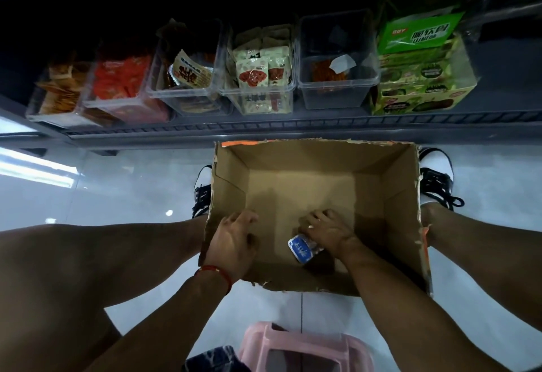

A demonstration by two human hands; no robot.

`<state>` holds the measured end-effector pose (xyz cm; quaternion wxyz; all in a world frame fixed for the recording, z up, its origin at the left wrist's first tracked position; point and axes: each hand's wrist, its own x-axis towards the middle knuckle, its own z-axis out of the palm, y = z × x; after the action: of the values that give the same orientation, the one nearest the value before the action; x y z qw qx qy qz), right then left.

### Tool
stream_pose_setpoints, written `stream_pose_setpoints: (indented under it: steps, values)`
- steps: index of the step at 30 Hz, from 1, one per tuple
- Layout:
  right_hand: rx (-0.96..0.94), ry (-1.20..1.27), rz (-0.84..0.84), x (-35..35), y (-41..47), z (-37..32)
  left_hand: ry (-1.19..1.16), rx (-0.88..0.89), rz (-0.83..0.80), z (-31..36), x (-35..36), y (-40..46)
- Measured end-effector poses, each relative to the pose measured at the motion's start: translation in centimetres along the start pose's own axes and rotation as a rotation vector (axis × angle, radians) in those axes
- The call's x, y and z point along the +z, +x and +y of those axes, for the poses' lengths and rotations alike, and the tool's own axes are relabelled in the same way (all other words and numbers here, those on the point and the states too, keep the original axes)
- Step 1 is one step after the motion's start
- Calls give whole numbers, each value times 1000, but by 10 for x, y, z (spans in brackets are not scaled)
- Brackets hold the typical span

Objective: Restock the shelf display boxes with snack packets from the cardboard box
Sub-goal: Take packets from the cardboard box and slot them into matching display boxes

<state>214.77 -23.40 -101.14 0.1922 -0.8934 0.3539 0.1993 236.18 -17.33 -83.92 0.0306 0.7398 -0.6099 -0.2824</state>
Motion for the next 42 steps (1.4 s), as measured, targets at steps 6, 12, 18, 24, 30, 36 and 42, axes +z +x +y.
stream_pose_setpoints:
  steps: [6,12,18,24,30,36,42]
  values:
    - [277,595,49,-12,-8,4,-105,-23,-37,14,3,10]
    - [397,1921,164,-101,-48,5,-489,-207,-99,53,1,32]
    - [232,1772,492,-175,-132,3,-884,18,-89,125,-20,31]
    - [369,1420,955,-239,-213,13,-886,279,-114,173,-53,19]
    - [239,980,1026,-336,-254,40,-933,473,16,202,-111,13]
    - [235,563,1380,-464,-286,85,-883,525,229,204,-193,37]
    - [371,267,1415,-530,-278,129,-838,456,284,185,-219,53]
